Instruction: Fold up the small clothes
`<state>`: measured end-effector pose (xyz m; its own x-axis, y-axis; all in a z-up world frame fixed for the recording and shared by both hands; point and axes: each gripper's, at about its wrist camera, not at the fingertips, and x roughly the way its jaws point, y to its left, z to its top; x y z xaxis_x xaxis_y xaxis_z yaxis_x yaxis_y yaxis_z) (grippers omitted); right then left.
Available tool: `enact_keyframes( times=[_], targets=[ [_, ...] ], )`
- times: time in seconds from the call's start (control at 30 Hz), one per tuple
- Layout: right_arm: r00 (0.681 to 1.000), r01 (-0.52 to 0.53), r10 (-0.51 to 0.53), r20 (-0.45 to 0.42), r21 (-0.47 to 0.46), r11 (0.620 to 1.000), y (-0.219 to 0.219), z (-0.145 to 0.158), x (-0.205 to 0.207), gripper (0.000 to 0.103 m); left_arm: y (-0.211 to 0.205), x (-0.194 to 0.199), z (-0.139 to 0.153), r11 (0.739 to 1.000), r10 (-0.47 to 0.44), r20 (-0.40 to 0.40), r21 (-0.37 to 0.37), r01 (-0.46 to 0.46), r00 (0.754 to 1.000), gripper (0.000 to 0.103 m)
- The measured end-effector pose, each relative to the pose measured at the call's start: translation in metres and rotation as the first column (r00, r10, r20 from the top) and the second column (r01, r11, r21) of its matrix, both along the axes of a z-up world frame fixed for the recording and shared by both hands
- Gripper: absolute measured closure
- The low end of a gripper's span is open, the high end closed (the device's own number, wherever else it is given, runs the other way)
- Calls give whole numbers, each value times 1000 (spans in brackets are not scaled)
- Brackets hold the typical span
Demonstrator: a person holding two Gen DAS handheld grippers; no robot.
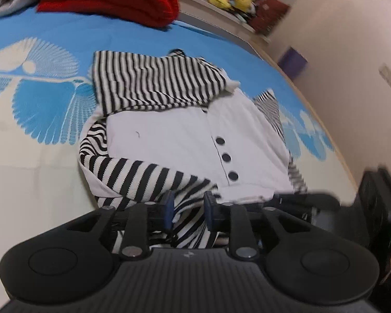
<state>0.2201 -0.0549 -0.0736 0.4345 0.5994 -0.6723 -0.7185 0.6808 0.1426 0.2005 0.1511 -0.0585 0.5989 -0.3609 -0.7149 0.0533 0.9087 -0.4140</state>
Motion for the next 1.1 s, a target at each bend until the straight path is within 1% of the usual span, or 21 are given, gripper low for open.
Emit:
enact_keyframes(
  times=[0.07,0.17,0.2,0.3,0.37,0.4,0.43,0.47,0.5,0.53,0.57,0.63,0.7,0.73,0.8,0.87,0.97,1.03,1.1],
  targets=[
    [1000,9,-9,4,-4,1000,-5,1,0,96,-7,1,-3,999,-23,-10,49,23,1000,69],
    [1000,13,-13,6,2,1000,-4,-1,3,96,-18,7,-13,995,-48,-51,90,52,998,69],
    [1000,14,-14,7,2,1000,-1,-1,3,96,-22,8,-15,993,-51,-58,108,57,997,67],
    [1000,11,-11,13,5,1000,0,-2,4,96,-31,13,-25,984,-55,-86,165,69,995,67],
    [1000,10,-10,9,14,1000,-1,-1,4,96,-36,14,-29,976,-52,-91,207,70,994,68],
    [1000,6,-6,6,21,1000,-2,0,4,96,-37,14,-30,974,-52,-88,214,69,995,68],
    [1000,2,-2,3,25,1000,-2,0,3,96,-37,15,-30,974,-54,-86,214,71,995,69],
    [1000,-2,2,-1,29,1000,-2,1,3,95,-36,15,-31,974,-56,-84,214,73,995,76],
    [1000,-4,5,-11,31,1000,-3,1,3,94,-35,14,-31,972,-56,-88,224,75,995,87],
    [1000,1,0,-26,35,999,-5,2,4,93,-33,11,-30,969,-54,-90,237,74,994,92],
    [999,10,-8,-43,43,999,-11,2,6,93,-29,7,-28,966,-54,-90,247,74,995,92],
    [997,41,-37,-66,61,997,-27,5,9,88,-20,-5,-21,964,-56,-72,256,73,996,95],
    [993,100,-95,-75,73,992,-51,9,13,80,-6,-21,-10,960,-46,-49,273,58,998,95],
    [989,133,-128,-75,75,988,-65,10,15,77,0,-28,-5,960,-38,-41,277,48,998,95],
    [976,211,-207,-67,64,975,-97,12,17,71,17,-51,10,957,-19,-11,288,21,1000,95],
    [958,285,-283,-53,39,958,-128,11,17,67,32,-77,26,956,-15,25,294,7,1000,96],
    [918,394,-394,-43,0,919,-182,6,14,65,52,-114,44,945,-28,55,328,8,998,96],
    [882,469,-470,-44,-28,883,-219,1,11,65,63,-135,48,935,-35,40,354,19,999,96],
    [840,537,-540,-46,-61,841,-255,-5,6,64,70,-150,46,919,-48,0,392,45,999,96]
  ],
)
